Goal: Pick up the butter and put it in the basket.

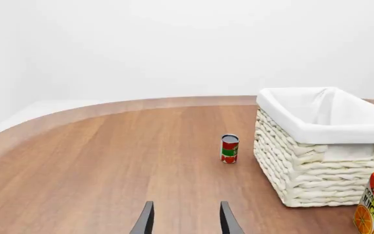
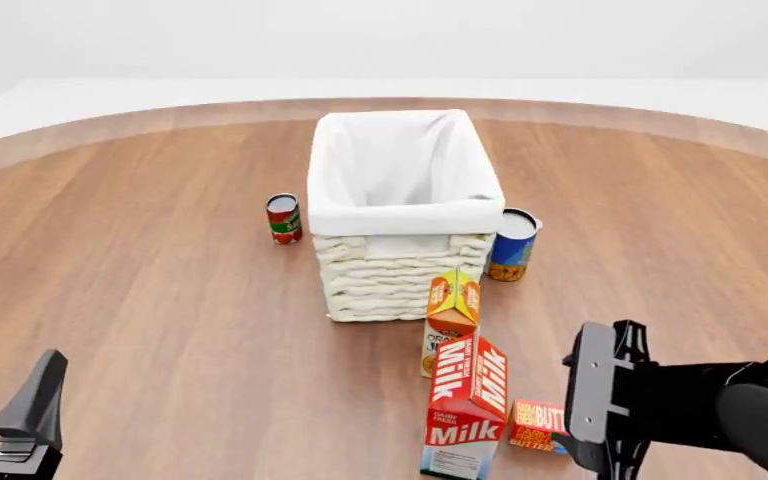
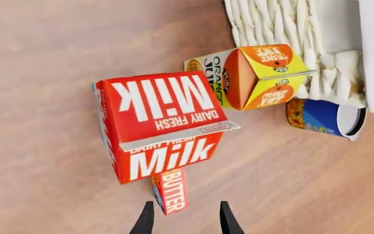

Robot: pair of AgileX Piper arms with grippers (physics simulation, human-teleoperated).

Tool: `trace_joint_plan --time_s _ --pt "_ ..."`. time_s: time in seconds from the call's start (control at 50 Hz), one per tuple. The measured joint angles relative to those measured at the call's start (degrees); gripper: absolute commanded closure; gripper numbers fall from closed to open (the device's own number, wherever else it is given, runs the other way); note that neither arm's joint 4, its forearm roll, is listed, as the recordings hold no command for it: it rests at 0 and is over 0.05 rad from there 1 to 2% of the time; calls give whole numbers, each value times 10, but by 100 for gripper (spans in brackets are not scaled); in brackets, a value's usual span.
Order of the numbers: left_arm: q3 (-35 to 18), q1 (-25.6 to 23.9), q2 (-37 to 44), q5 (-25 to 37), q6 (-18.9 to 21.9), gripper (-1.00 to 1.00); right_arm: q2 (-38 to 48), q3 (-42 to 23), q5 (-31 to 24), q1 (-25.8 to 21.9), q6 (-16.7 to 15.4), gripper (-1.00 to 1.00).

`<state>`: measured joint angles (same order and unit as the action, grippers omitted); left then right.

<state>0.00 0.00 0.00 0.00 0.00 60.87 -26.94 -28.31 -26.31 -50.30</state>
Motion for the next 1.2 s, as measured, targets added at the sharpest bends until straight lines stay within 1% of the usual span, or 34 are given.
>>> trace_joint_plan --time_s 0.24,0.54,0.88,0.9,1.06,1.2 --pt "0 0 0 0 0 -100 39 9 34 11 2 -100" --pt "0 0 0 0 0 -100 113 28 106 8 17 -100" --pt "0 0 0 0 0 -100 195 41 171 16 24 -100" --pt "0 0 0 0 0 -100 199 41 173 17 23 100" --pt "0 0 0 0 0 -100 200 47 183 13 6 100" --pt "0 0 0 0 0 -100 199 44 176 15 -4 100"
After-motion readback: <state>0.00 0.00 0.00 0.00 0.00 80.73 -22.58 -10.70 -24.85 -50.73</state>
